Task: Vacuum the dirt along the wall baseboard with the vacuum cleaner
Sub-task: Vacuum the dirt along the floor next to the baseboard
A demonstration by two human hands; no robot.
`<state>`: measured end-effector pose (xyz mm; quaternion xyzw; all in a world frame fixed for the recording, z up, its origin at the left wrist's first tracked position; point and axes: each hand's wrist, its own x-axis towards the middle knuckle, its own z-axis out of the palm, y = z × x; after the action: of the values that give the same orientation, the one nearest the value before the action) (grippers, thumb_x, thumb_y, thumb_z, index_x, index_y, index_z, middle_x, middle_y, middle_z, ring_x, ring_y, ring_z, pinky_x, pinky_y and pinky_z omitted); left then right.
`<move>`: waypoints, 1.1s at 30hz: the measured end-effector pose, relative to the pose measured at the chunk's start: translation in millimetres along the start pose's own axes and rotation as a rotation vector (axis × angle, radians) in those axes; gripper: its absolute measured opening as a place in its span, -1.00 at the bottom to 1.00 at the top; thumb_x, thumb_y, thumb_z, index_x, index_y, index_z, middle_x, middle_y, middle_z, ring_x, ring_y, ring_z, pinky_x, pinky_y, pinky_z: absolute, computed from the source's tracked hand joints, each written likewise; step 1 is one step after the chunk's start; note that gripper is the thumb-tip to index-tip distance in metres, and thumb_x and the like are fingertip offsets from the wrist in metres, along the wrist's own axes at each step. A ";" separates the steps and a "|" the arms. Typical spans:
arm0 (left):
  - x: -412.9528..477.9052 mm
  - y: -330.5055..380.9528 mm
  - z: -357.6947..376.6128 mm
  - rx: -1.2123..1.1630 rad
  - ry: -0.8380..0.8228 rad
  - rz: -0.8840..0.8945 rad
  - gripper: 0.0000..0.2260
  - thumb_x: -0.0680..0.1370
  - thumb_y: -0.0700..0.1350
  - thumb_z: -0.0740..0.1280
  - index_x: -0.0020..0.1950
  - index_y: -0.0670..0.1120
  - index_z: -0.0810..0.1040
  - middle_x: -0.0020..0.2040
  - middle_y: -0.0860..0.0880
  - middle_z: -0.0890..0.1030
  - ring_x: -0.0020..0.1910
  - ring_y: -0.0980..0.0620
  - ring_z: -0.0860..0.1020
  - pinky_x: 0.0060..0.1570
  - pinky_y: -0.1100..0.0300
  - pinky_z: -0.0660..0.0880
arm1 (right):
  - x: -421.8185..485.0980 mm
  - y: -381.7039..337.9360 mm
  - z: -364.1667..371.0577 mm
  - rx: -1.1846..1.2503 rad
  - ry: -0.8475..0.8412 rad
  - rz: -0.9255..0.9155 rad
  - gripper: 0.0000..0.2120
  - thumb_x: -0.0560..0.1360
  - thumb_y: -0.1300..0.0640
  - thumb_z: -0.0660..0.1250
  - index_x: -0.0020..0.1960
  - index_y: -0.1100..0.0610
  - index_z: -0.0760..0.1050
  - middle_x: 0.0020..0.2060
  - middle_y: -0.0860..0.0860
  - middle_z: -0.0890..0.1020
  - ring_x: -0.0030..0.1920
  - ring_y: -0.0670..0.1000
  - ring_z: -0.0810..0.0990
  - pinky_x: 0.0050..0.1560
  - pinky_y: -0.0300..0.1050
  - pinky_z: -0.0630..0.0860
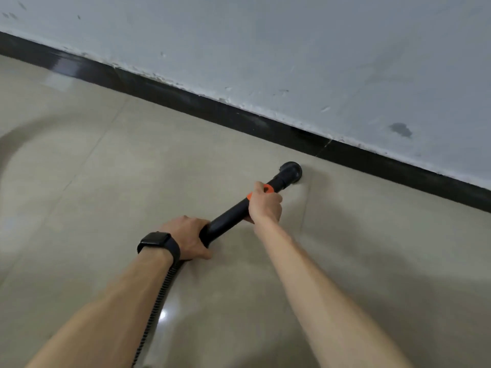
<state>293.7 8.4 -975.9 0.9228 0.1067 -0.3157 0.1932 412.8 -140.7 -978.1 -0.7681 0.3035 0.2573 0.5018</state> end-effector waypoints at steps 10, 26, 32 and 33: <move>31.9 231.3 62.4 0.265 -0.171 0.450 -0.64 0.29 0.28 0.45 -0.10 0.16 0.41 -0.28 0.11 0.47 -0.27 0.00 0.48 -0.39 0.21 0.26 | 40.4 84.2 -249.9 0.333 0.416 0.214 -0.72 0.62 -0.07 0.25 0.07 0.15 0.48 -0.20 0.02 0.59 -0.20 0.03 0.57 -0.36 -0.03 0.57; 24.1 184.1 57.6 0.348 -0.223 0.342 -0.69 0.29 0.25 0.40 -0.10 0.17 0.41 -0.23 0.13 0.50 -0.21 0.01 0.50 -0.27 0.20 0.34 | 7.4 125.0 -200.9 0.484 0.437 0.275 -0.58 0.63 -0.14 0.26 0.21 0.22 0.41 -0.08 0.08 0.59 -0.19 0.07 0.61 -0.29 0.00 0.65; -69.9 83.9 -8.6 0.132 -0.261 -0.115 -0.71 0.22 0.22 0.43 -0.21 0.17 0.43 -0.34 0.16 0.52 -0.39 0.17 0.49 -0.47 0.27 0.29 | -56.3 41.6 -99.4 0.325 -0.136 0.360 -0.55 0.61 -0.16 0.32 0.25 0.18 0.42 0.08 0.13 0.62 0.00 0.14 0.66 -0.04 0.12 0.70; -91.3 81.6 -21.4 0.072 -0.263 -0.169 -0.71 0.22 0.20 0.46 -0.21 0.16 0.44 -0.35 0.15 0.53 -0.41 0.20 0.48 -0.49 0.29 0.29 | -74.6 24.0 -96.7 0.332 -0.233 0.403 -0.57 0.60 -0.15 0.36 0.23 0.18 0.45 0.12 0.16 0.62 0.05 0.19 0.68 -0.02 0.15 0.70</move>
<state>260.2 -62.9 -879.7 0.8676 0.1464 -0.4525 0.1453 353.2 -222.3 -905.4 -0.5649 0.4284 0.3853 0.5907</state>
